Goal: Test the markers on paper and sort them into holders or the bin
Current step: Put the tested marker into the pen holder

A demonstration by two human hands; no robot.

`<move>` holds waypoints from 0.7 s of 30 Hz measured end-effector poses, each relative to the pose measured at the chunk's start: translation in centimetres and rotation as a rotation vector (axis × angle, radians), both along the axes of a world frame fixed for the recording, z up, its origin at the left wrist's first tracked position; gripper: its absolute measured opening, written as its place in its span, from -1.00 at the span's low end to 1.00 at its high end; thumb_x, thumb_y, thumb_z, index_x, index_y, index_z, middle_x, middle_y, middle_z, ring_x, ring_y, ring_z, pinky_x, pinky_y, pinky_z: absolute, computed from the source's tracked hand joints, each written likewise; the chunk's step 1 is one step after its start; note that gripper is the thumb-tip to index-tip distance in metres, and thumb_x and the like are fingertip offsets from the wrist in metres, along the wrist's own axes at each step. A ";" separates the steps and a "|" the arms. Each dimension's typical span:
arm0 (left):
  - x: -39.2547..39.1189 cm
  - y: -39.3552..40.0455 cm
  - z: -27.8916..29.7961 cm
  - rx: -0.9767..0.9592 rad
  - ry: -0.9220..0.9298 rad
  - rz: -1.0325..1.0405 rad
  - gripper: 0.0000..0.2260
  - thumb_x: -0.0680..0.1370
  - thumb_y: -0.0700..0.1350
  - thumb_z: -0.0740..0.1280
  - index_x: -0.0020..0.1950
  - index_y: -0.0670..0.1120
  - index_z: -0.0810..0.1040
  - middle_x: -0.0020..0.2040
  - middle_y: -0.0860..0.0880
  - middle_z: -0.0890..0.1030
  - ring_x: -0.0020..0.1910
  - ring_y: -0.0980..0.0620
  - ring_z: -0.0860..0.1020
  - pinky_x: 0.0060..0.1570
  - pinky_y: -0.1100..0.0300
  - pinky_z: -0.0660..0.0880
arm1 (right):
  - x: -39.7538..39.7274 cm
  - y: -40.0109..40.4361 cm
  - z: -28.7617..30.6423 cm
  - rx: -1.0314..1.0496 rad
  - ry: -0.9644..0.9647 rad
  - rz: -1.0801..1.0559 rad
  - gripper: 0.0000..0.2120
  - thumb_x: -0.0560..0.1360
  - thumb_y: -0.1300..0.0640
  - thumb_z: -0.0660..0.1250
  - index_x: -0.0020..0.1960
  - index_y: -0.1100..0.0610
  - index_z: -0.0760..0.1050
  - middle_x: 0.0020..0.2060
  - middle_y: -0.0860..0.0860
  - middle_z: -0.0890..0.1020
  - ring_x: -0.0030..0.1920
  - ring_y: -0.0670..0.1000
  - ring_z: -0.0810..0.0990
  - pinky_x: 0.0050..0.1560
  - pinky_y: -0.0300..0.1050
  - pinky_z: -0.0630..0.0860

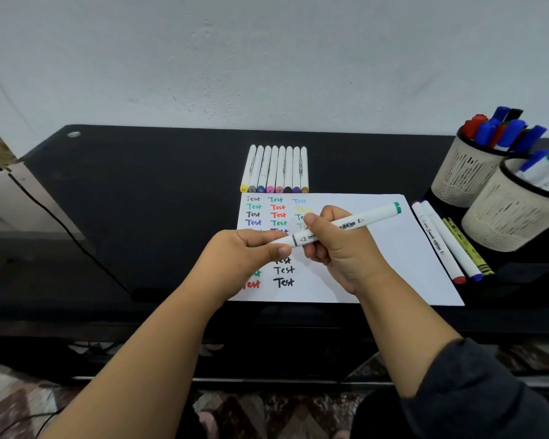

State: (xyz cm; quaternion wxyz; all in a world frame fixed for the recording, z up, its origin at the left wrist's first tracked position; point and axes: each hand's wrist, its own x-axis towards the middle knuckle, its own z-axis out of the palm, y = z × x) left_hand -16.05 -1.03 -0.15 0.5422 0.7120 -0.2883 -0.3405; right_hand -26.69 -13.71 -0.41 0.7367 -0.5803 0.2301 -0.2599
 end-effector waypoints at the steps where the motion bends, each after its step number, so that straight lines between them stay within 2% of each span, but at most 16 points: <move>1: 0.0 0.0 0.0 0.006 0.008 -0.001 -0.89 0.39 -0.11 0.48 -0.15 0.11 0.67 -0.19 0.14 0.69 -0.03 0.05 0.63 0.04 0.13 0.54 | 0.0 0.1 0.0 0.007 0.005 0.008 -0.66 0.54 0.27 0.27 -0.35 0.16 0.23 -0.60 -0.01 0.48 -0.59 -0.07 0.41 -0.49 -0.28 0.35; 7: 0.0 0.1 0.3 0.018 0.014 0.005 -0.91 0.42 -0.11 0.46 -0.15 0.08 0.68 -0.19 0.12 0.69 -0.01 0.05 0.61 0.07 0.09 0.53 | 0.2 0.5 0.3 0.020 0.025 0.007 -0.66 0.56 0.28 0.25 -0.34 0.16 0.22 -0.60 -0.04 0.50 -0.59 -0.09 0.41 -0.49 -0.29 0.35; 11: -0.8 0.0 0.7 0.021 -0.023 0.014 -0.89 0.44 -0.08 0.44 -0.13 0.16 0.67 -0.19 0.19 0.68 -0.07 0.09 0.62 -0.04 0.12 0.56 | 0.2 1.0 0.8 0.058 0.028 -0.097 -0.71 0.55 0.20 0.29 -0.34 0.15 0.38 -0.59 -0.03 0.47 -0.59 -0.12 0.37 -0.50 -0.29 0.30; 14: -1.8 -0.1 1.3 0.028 -0.051 0.054 -0.89 0.46 -0.05 0.44 -0.11 0.19 0.66 -0.16 0.14 0.68 -0.02 -0.06 0.62 -0.02 -0.04 0.56 | -0.2 1.2 1.3 0.135 0.047 -0.166 -0.83 0.53 0.08 0.33 -0.15 0.17 0.48 -0.55 -0.03 0.51 -0.57 -0.14 0.37 -0.51 -0.33 0.31; 17: -2.2 0.2 2.1 0.049 -0.068 0.101 -0.89 0.47 -0.05 0.43 -0.05 0.16 0.65 -0.17 0.08 0.69 -0.02 -0.13 0.62 -0.02 -0.08 0.55 | -0.8 1.2 1.7 0.183 0.028 -0.311 -0.78 0.51 0.07 0.37 -0.08 0.14 0.35 -0.48 0.01 0.57 -0.52 -0.11 0.39 -0.47 -0.29 0.34; 19: -2.2 0.5 2.7 0.078 -0.083 0.104 -0.87 0.47 -0.04 0.43 -0.02 0.16 0.64 -0.17 0.04 0.69 -0.02 -0.15 0.63 -0.02 -0.12 0.54 | -1.5 1.4 2.0 0.046 0.065 -0.392 -0.77 0.51 0.15 0.37 -0.11 0.09 0.29 -0.41 0.01 0.60 -0.47 -0.12 0.44 -0.41 -0.28 0.37; 21: -2.3 0.7 3.2 0.098 -0.104 0.080 -0.87 0.48 -0.03 0.42 -0.02 0.18 0.63 -0.16 0.00 0.69 -0.03 -0.16 0.63 -0.02 -0.11 0.55 | -2.3 1.7 2.1 -0.297 0.183 -0.393 -0.81 0.51 0.20 0.35 -0.06 0.01 0.34 -0.33 -0.06 0.54 -0.40 -0.23 0.47 -0.36 -0.42 0.37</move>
